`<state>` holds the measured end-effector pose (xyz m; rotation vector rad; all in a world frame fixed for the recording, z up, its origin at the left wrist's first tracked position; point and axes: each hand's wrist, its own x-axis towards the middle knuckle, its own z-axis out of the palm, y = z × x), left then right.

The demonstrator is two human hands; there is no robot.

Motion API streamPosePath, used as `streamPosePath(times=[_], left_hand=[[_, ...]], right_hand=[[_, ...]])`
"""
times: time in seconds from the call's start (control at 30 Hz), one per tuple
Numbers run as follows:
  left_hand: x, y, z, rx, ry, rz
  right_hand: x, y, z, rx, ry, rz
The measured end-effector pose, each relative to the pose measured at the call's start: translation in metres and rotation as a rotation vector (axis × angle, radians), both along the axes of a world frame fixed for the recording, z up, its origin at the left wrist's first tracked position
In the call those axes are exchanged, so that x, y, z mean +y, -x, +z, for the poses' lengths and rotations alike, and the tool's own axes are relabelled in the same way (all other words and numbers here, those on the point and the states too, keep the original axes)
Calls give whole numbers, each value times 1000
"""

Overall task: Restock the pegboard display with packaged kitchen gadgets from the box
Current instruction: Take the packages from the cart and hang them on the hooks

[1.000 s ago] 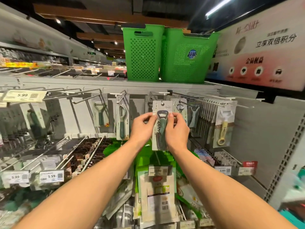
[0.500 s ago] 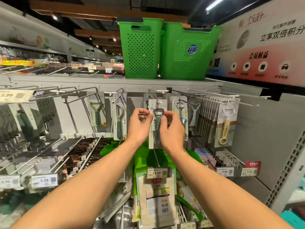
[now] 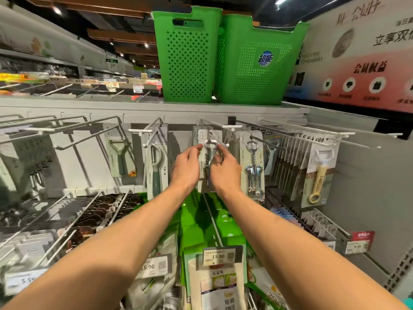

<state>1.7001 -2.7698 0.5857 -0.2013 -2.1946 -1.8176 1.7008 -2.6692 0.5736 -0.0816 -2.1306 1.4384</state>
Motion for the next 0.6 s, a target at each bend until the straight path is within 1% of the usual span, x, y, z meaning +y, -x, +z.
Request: streamPosePath(times=[0.13,0.2,0.23,0.33,0.5,0.6], left_hand=[[-3,41,-4,-8,-26,-11],[-4,51,-5,-6,-20,-19],[-5,55,-4,-5,-12,-25],[-6,67,-4,-9,51,-42],[-8,93,-12,-25,82,-38],[-8,95,-12,-10,94,-46]], right_hand=[[-1,25,2,-21,-47,-34],[-2,34,3,-25,-31,-13],[-4,41,2,-44,-74,-20],[-9,59,4,-117,-43,-49],[-17,75,5,-131,9,-42],[-19,76,7,-163,7,-35]])
